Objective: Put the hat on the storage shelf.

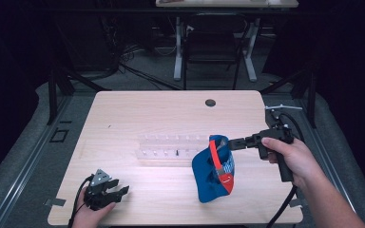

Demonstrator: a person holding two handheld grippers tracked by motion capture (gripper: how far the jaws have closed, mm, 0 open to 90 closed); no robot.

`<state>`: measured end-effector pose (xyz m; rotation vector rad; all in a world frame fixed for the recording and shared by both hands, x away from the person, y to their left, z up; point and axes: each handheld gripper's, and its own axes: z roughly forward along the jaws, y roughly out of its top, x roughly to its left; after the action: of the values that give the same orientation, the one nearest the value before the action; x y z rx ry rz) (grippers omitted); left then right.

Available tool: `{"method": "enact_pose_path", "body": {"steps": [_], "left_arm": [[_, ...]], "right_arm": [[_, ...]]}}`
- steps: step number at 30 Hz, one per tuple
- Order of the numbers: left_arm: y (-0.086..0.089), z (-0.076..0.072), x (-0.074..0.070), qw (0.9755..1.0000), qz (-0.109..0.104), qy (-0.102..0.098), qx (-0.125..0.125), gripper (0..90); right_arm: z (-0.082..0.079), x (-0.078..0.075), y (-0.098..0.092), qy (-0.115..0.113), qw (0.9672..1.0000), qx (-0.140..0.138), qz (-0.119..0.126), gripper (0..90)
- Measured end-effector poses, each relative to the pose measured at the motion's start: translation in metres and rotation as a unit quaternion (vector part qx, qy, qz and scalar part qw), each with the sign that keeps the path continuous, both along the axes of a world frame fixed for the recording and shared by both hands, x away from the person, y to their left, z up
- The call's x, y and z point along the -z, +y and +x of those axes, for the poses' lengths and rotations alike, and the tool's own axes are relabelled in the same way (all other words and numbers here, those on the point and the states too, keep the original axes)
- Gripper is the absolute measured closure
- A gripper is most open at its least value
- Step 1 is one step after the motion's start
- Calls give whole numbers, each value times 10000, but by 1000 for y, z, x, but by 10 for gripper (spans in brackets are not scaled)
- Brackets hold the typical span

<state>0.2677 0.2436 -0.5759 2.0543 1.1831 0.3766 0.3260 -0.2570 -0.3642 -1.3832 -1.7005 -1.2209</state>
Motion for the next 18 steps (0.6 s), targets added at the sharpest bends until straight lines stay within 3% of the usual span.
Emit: {"method": "enact_pose_path", "body": {"steps": [8,18], "left_arm": [[-1,0,-1,10000,-24,-18,37,466],[-1,0,-1,10000,-22,-22,59,468]], "right_arm": [[1,-13,-1,-120,9998,10,134,900],[5,-27,-8,-200,9992,220,251,900]]}}
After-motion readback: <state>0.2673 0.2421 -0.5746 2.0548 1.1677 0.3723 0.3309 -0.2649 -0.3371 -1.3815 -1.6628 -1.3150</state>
